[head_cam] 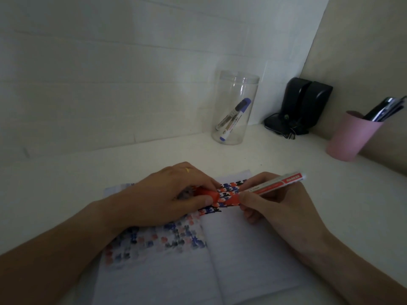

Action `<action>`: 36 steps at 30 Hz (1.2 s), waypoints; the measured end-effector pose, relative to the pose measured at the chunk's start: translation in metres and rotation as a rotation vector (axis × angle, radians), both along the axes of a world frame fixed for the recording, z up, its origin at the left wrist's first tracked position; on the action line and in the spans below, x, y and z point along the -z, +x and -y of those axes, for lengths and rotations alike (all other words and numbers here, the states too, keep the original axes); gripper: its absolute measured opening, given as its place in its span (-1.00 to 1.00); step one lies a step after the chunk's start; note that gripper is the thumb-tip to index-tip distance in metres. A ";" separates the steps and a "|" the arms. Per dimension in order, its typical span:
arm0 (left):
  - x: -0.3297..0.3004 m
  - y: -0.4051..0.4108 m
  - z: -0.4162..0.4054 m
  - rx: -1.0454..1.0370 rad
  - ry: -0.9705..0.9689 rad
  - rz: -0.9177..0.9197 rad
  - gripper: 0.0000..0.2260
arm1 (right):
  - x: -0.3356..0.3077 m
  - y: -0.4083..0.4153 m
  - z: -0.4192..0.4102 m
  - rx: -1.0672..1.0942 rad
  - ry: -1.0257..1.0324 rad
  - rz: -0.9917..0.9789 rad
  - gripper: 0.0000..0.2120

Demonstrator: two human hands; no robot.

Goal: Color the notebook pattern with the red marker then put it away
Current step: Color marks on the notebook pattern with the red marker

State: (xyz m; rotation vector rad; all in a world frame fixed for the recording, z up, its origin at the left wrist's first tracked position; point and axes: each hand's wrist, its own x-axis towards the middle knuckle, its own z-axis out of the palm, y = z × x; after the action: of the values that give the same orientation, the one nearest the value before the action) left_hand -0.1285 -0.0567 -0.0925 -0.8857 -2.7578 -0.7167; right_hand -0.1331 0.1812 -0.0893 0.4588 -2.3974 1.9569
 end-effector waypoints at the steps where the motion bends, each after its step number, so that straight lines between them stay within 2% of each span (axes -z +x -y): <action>1: 0.000 0.000 0.000 0.001 0.017 0.001 -0.76 | 0.001 0.000 -0.001 0.002 0.001 -0.002 -0.94; 10: 0.000 0.001 0.000 -0.053 0.125 0.029 -0.72 | 0.000 0.002 -0.001 -0.037 0.023 -0.001 -0.98; 16: 0.000 0.001 -0.001 -0.064 0.133 0.039 -0.78 | -0.002 0.004 -0.001 -0.047 0.089 -0.012 -0.96; 21: -0.001 0.002 -0.002 -0.069 0.115 0.036 -0.78 | 0.000 0.001 -0.002 0.027 0.130 -0.030 -0.96; 26: -0.001 0.002 -0.002 -0.065 0.105 0.029 -0.77 | -0.002 0.004 -0.002 -0.007 0.081 -0.010 -0.96; 36: -0.001 0.002 -0.001 -0.052 0.122 0.032 -0.77 | -0.003 0.004 -0.002 0.008 0.108 -0.010 -0.95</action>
State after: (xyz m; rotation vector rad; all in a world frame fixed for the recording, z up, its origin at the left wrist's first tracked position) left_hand -0.1261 -0.0553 -0.0917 -0.7815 -2.7193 -0.8869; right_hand -0.1295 0.1837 -0.0867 0.4595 -2.5038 1.8234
